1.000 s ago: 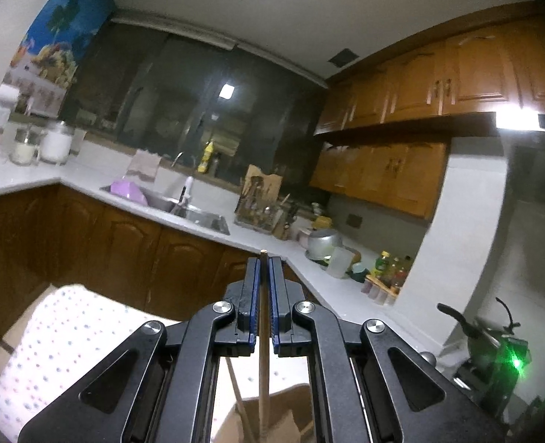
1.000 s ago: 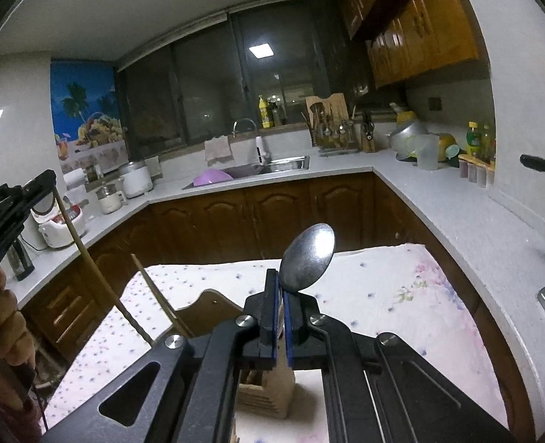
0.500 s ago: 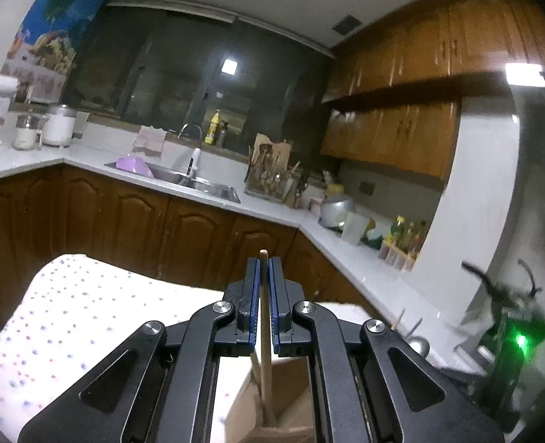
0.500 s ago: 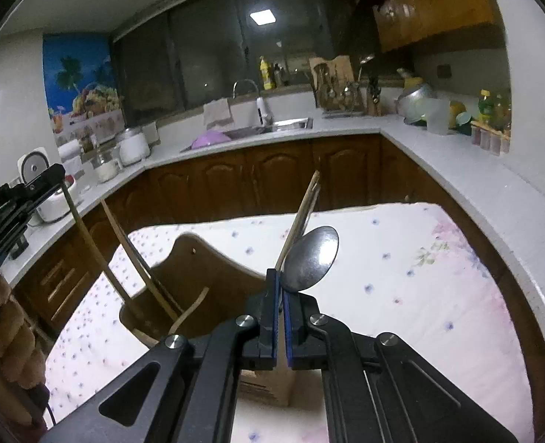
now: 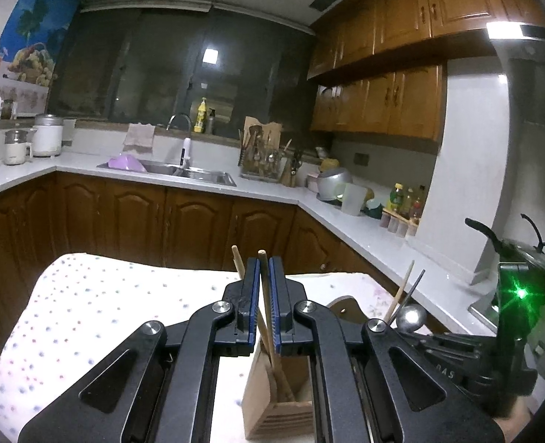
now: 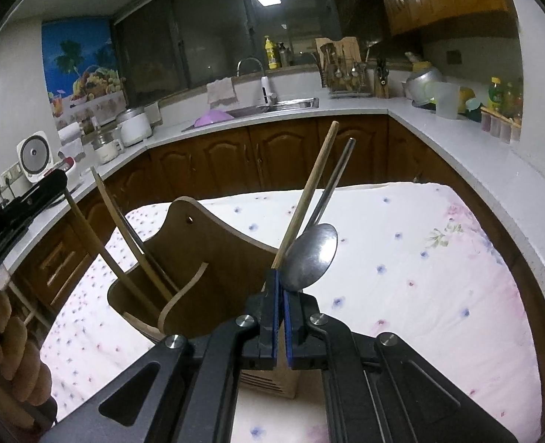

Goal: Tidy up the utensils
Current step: 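Lower the spoon and chopstick into the holder and open both tools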

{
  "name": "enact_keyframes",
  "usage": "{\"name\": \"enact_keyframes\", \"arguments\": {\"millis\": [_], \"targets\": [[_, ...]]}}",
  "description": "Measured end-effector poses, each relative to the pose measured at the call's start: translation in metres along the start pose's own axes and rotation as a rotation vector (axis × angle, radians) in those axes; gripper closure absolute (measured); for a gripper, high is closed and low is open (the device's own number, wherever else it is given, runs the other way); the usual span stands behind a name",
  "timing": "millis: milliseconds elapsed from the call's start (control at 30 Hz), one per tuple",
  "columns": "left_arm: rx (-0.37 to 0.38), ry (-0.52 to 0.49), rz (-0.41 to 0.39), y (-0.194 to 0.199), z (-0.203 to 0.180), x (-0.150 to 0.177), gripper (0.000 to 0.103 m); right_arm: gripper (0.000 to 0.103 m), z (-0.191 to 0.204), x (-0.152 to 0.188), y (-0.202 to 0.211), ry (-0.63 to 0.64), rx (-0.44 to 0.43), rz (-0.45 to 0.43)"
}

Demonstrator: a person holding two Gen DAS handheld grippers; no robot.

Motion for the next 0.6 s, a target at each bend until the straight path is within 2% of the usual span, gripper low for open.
{"name": "enact_keyframes", "arguments": {"millis": [467, 500, 600], "targets": [[0.001, -0.001, 0.040, -0.0050, -0.0018, -0.0039, 0.098, 0.096, -0.0035, -0.0005, 0.0028, -0.026, -0.024, -0.009], [0.000, 0.003, 0.043, -0.0048, -0.0016, -0.0035, 0.098, 0.095, -0.0040, -0.0008, 0.0039, -0.030, -0.022, -0.011], [0.005, 0.007, 0.055, -0.0038, -0.0021, -0.0015, 0.094, 0.082, -0.0073, -0.0014, 0.0071, -0.044, -0.021, -0.015]]}}
Point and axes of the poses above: each gripper's, at about its wrist camera, not at the fingertips, and y roughly against the way its jaws point, z to its left, x to its underside, the point moved 4 cm from there along -y, roughly the way its jaws point, and after that the axes turned 2 degrees about -y, right-handed, at the moved point
